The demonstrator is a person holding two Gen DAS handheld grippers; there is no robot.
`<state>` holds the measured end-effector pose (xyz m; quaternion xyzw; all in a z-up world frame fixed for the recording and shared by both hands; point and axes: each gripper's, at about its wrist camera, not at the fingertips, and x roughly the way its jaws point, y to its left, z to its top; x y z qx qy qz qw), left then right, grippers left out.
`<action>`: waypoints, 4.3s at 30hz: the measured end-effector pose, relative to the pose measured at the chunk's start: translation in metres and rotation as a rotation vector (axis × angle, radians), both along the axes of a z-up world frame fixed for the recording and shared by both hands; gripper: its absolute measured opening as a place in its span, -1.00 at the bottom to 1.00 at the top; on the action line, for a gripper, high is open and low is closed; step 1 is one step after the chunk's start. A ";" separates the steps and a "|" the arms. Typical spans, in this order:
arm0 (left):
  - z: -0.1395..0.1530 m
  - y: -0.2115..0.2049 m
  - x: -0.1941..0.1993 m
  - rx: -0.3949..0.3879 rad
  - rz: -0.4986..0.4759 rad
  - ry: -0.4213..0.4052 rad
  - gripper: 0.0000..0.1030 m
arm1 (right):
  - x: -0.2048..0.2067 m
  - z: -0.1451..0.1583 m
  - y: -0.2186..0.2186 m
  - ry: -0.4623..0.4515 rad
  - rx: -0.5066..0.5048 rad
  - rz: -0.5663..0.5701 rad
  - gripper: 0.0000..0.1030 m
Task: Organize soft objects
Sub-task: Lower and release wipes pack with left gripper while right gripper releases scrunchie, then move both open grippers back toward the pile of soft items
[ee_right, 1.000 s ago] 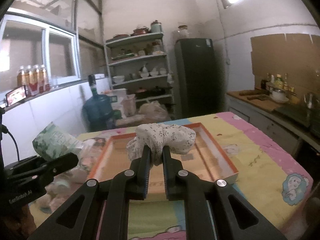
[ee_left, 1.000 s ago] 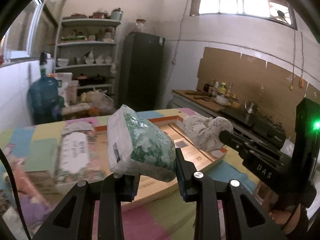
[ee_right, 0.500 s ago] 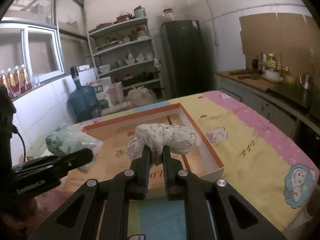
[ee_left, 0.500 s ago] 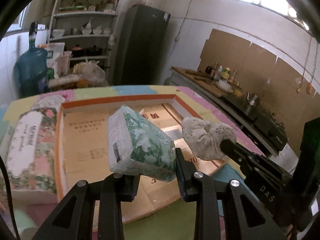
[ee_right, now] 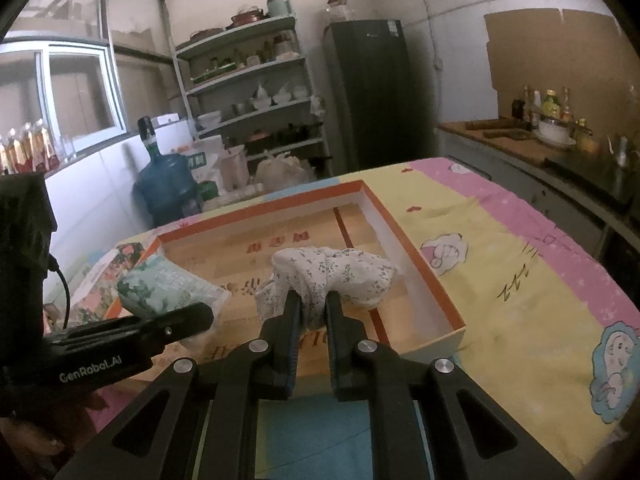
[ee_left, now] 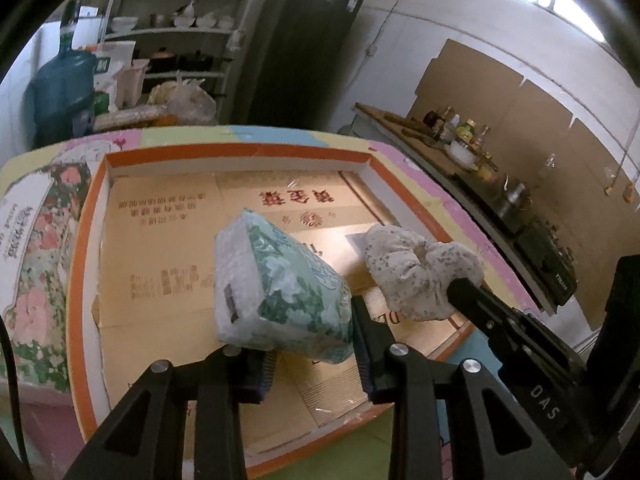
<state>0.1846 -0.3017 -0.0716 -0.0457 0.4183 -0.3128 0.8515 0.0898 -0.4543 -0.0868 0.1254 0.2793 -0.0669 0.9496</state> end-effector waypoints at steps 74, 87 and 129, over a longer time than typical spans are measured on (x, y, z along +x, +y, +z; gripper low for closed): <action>0.103 0.144 -0.114 0.058 0.198 -0.518 0.71 | -0.088 0.068 0.107 -0.207 0.000 0.107 0.40; 0.094 0.217 -0.150 0.108 0.303 -0.535 0.71 | -0.083 0.064 0.174 -0.161 -0.015 0.238 0.42; 0.059 0.341 -0.206 0.074 0.516 -0.490 0.71 | -0.088 0.035 0.263 -0.072 -0.002 0.355 0.42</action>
